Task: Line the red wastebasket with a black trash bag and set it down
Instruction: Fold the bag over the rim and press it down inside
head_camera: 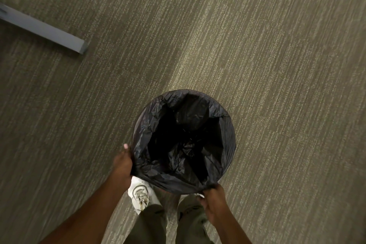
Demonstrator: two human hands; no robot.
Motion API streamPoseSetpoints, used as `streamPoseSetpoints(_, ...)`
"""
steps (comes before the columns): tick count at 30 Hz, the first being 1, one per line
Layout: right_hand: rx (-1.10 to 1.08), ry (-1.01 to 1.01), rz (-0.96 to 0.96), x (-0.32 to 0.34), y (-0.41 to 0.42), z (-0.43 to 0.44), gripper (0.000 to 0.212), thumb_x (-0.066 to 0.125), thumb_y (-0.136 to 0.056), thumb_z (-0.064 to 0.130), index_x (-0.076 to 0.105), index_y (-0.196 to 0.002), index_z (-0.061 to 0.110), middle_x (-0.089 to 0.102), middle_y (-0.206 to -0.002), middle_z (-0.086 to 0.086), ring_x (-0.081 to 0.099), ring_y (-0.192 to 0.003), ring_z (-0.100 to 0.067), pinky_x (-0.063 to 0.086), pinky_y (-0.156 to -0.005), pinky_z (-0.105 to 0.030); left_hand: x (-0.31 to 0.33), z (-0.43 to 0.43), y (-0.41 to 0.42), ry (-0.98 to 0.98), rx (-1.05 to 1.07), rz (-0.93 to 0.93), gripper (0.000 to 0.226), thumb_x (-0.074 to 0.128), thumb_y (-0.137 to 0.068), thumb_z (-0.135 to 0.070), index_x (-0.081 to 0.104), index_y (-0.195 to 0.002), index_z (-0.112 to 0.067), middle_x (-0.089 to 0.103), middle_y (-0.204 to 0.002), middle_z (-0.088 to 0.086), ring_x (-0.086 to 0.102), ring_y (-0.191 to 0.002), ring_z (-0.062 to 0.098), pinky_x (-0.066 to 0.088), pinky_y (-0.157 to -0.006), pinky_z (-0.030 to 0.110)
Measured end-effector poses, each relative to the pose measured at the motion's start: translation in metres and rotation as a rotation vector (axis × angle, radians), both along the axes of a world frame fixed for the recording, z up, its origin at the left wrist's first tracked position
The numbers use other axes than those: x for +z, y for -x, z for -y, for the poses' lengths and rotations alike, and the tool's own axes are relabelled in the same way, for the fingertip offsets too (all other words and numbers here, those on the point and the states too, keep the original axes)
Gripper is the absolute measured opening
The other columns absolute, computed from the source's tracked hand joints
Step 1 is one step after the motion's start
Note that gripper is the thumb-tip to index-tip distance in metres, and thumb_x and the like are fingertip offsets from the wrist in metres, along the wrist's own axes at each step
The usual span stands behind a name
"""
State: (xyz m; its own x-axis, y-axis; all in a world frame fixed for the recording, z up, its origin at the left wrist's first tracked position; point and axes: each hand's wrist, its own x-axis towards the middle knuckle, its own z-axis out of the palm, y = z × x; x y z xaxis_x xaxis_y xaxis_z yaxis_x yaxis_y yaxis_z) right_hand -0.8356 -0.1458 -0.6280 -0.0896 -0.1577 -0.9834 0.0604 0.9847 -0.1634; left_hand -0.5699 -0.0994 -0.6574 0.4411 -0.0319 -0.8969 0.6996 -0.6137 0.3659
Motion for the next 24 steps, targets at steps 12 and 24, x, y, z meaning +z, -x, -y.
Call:
streamPoseSetpoints(12, -0.148, -0.11, 0.158, 0.007, -0.006, -0.029, 0.044, 0.038, -0.077, -0.024, 0.054, -0.114, -0.006, 0.067, -0.104, -0.024, 0.067, -0.071, -0.026, 0.053, -0.045, -0.025, 0.032, -0.059, 0.011, 0.342, 0.019, -0.437, 0.056, 0.059, -0.063, 0.018, 0.058, -0.115, -0.001, 0.069, -0.111, 0.018, 0.065, -0.098, 0.031, 0.058, -0.077, 0.036)
streamPoseSetpoints(24, -0.163, 0.047, -0.017, -0.011, -0.025, -0.018, 0.035, 0.05, -0.086, -0.013, 0.06, -0.112, 0.009, 0.067, -0.107, -0.019, 0.065, -0.097, -0.038, 0.055, -0.084, -0.052, 0.012, -0.016, 0.01, 0.071, -0.057, -0.237, 0.038, 0.04, -0.083, 0.013, 0.059, -0.106, -0.012, 0.069, -0.093, 0.012, 0.066, -0.072, 0.024, 0.059, -0.055, 0.034)
